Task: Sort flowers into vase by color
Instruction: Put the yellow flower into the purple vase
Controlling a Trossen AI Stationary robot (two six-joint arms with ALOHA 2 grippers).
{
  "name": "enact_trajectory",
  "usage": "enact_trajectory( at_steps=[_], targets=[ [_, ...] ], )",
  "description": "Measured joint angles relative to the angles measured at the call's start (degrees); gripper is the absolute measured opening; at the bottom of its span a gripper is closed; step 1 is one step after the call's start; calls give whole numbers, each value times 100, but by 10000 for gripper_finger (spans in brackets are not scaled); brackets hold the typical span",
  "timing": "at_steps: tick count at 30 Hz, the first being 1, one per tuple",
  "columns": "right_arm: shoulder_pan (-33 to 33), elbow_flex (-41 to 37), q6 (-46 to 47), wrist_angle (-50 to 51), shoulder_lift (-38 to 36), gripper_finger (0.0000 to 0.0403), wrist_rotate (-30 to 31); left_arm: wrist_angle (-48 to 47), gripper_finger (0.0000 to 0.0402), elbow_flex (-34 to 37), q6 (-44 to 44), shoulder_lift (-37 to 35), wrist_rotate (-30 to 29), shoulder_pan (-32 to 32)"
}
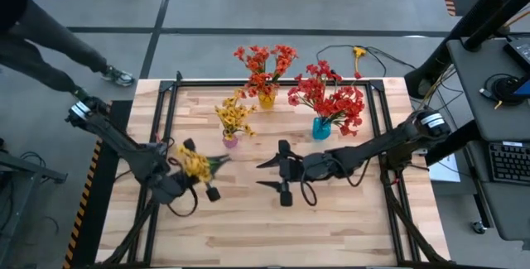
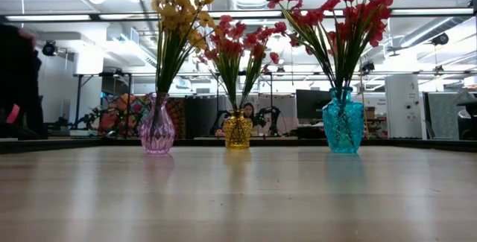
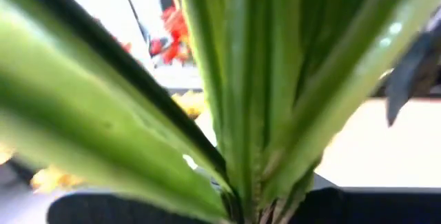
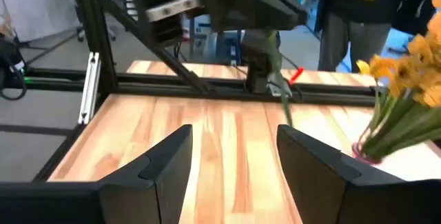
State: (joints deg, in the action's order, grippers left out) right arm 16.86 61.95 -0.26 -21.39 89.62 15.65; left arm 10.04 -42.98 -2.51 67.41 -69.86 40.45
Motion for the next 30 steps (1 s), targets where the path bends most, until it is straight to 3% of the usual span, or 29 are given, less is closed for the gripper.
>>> enact_trajectory(
  at_steps=[6, 10, 21, 26, 30],
  targets=[
    [0, -13, 53, 149, -18, 203, -1, -2815, 8, 6, -1786, -938, 31, -335],
    [-2, -13, 51, 151, 37, 203, 4, -3641, 8, 156, -2293, -1360, -7, -624],
    [-2, 4, 15, 92, 53, 203, 95, -3209, 8, 986, -2098, -2119, 79, -1207],
    [-16, 4, 5, 91, 55, 203, 102, -1998, 8, 1254, -1049, -2425, 1135, -1440],
    [-41, 4, 19, 83, 55, 203, 106, -1715, 8, 1237, -534, -2553, 1665, -1753]
  ],
)
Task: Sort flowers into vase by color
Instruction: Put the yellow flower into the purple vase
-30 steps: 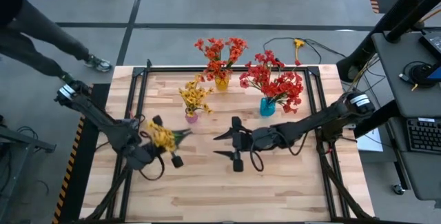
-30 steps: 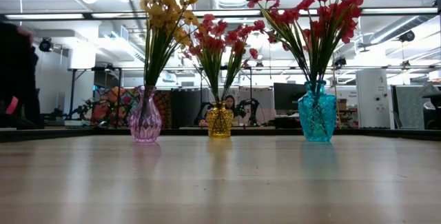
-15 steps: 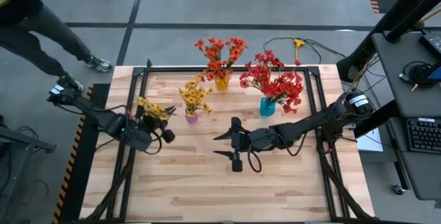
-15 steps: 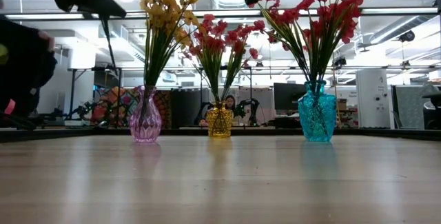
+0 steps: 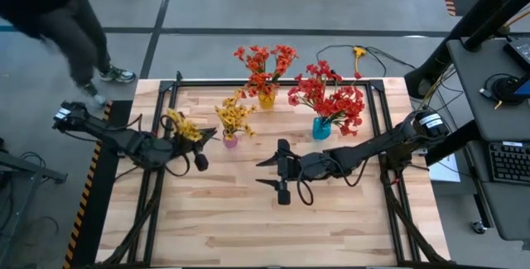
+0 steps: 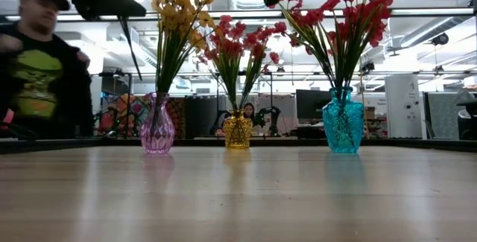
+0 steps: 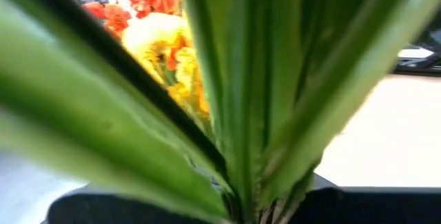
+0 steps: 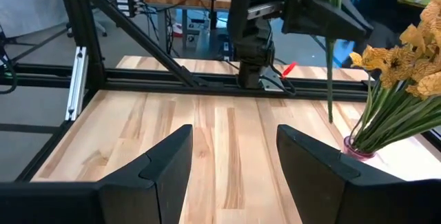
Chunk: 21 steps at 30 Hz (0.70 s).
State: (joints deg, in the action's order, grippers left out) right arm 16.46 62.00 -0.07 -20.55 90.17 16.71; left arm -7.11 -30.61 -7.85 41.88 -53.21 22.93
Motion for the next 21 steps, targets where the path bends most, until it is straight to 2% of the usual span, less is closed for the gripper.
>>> enact_trajectory(
  at_steps=[5, 14, 18, 21],
  targets=[
    [-1, 0, 2, 4, 0, 203, 0, 6, 8, 0, 221, -41, 29, -277],
    [-1, 4, 6, 4, 0, 203, 0, 373, 8, 5, 748, 40, 681, -836],
    [-1, 7, 4, 6, 1, 203, 0, 421, 8, 5, 923, 47, 1387, -1185],
    [-1, 7, 6, 6, 2, 203, 0, 452, 8, 5, 1236, 92, 1659, -1384]
  ],
)
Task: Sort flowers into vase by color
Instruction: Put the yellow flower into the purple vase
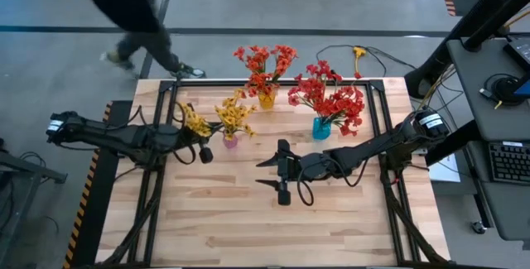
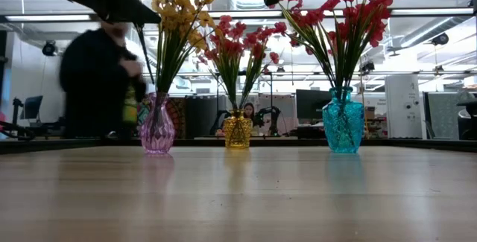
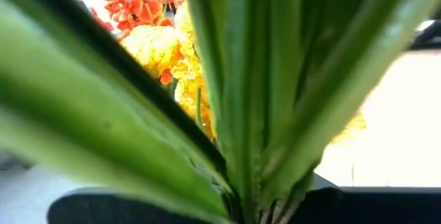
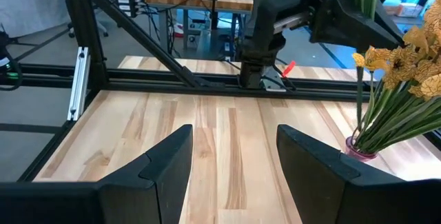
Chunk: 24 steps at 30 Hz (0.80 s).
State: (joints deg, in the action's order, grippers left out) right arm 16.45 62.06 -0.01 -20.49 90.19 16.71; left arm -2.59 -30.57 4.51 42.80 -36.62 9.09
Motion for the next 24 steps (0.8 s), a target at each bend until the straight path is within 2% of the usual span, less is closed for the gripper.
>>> enact_trajectory(
  at_steps=[7, 24],
  targets=[
    [0, 0, 0, 2, 0, 203, -2, 2, 8, 0, 141, 44, 603, -348],
    [0, 0, 0, 4, 0, 203, -2, -4, 8, -1, 109, 377, 835, -625]
  ],
)
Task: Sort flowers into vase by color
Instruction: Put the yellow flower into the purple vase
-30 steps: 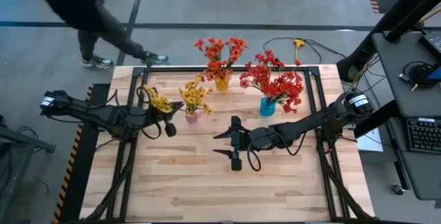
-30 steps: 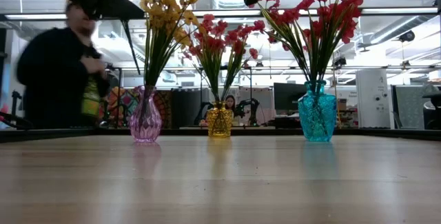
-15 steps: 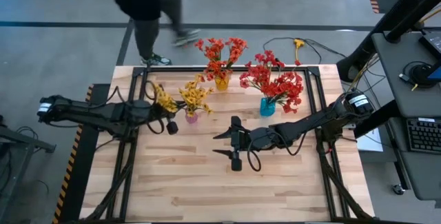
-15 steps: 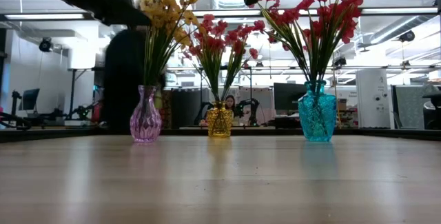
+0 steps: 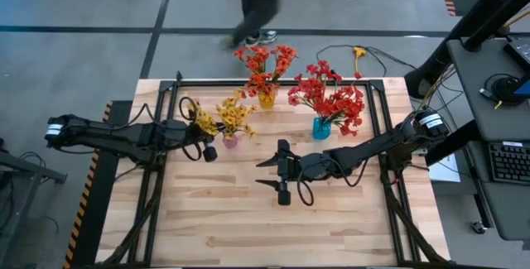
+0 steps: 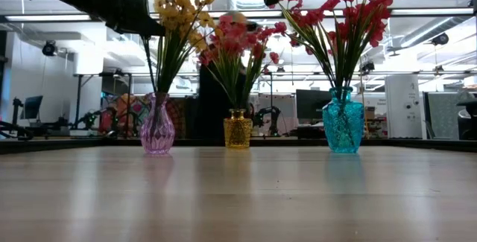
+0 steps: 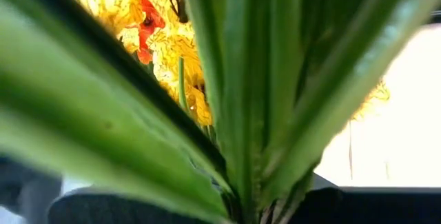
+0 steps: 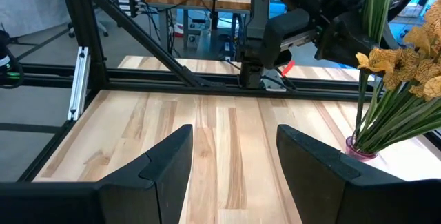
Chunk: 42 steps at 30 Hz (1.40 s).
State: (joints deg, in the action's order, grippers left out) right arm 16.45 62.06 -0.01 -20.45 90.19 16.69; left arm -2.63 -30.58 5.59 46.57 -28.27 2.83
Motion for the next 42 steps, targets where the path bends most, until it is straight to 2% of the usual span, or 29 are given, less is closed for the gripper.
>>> enact_trajectory(
  at_steps=[7, 17, 26, 34, 42],
  targets=[
    [0, 0, 0, 0, 0, 203, 0, -2, 13, -1, -32, 0, -2, 0],
    [0, 0, 2, 0, 2, 203, -2, -192, 58, -1, -197, 0, -13, 0],
    [0, 0, 2, 0, 2, 203, -2, -252, 131, -1, -211, -10, -24, 0],
    [0, 0, 2, 9, 2, 203, -4, -974, 210, -3, -663, -20, -166, 0],
    [0, 0, 2, 12, 2, 203, -4, -1191, 245, -3, -816, -29, -171, 0]
  ],
)
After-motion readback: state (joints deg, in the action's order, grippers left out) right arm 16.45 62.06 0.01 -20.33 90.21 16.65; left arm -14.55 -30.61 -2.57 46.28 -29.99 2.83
